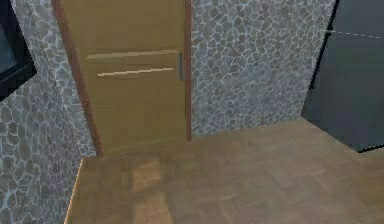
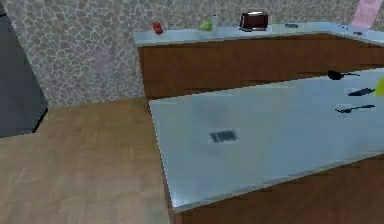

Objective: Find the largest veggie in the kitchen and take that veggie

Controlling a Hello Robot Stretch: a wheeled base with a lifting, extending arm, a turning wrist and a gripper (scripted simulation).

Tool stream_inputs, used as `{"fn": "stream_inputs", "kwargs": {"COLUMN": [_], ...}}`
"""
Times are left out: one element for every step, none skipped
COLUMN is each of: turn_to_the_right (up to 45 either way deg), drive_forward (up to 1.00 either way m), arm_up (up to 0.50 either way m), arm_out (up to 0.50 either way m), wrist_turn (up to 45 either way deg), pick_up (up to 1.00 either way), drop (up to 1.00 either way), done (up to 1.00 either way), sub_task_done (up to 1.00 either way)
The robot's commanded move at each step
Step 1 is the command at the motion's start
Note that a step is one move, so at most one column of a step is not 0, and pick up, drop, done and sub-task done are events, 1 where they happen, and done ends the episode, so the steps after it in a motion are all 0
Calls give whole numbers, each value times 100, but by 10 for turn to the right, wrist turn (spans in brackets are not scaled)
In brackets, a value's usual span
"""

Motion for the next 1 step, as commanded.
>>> {"fn": "stream_inputs", "kwargs": {"turn_to_the_right": [270], "drive_forward": [0], "arm_up": [0], "arm_out": [0], "wrist_turn": [0], "pick_up": [0], "drop": [0], "done": [0], "sub_task_done": [0]}}
